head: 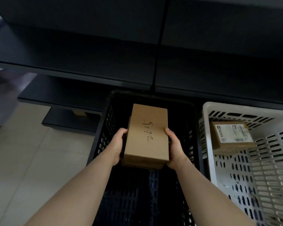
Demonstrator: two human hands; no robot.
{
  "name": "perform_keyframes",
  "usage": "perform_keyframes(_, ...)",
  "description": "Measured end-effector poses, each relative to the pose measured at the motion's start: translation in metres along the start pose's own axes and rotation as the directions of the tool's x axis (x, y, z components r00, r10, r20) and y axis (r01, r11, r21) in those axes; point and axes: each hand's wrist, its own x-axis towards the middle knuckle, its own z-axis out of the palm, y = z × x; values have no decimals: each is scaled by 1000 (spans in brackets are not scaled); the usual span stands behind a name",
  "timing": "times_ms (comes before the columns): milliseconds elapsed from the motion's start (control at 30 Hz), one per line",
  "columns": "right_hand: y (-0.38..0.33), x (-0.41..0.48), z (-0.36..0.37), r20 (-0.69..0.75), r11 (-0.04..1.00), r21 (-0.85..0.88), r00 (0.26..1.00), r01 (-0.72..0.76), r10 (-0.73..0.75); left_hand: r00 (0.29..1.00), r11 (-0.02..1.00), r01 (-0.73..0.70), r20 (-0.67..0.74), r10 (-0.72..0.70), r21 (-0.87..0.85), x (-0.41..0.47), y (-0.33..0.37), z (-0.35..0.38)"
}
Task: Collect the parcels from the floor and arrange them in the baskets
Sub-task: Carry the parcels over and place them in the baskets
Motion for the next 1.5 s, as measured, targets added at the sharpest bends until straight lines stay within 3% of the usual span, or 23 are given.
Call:
perform_keyframes(300,14,27,5,-33,999,2,998,51,-51,999,1000,-21,-26,21,-20,22,1,-12)
perform_keyframes(700,23,19,22,-120,980,-190,990,54,-78,996,997,-31,-81,37,76,3,9,-9)
perform_keyframes(833,13,-9,27,-77,965,-228,986,128,-149,972,960,-114,-170,161,257,-20,15,2)
perform_keyframes(933,2,-39,28,-137,951,-257,968,171,-211,932,917,-220,-205,297,332,-49,21,18)
perform_keyframes(1200,-23,-141,13,-184,900,-252,896,354,-404,878,832,-450,-8,478,326,-137,21,83)
perform_keyframes(1500,-19,-299,-75,-452,784,-173,659,596,-601,814,764,-571,328,480,299,-249,-37,206)
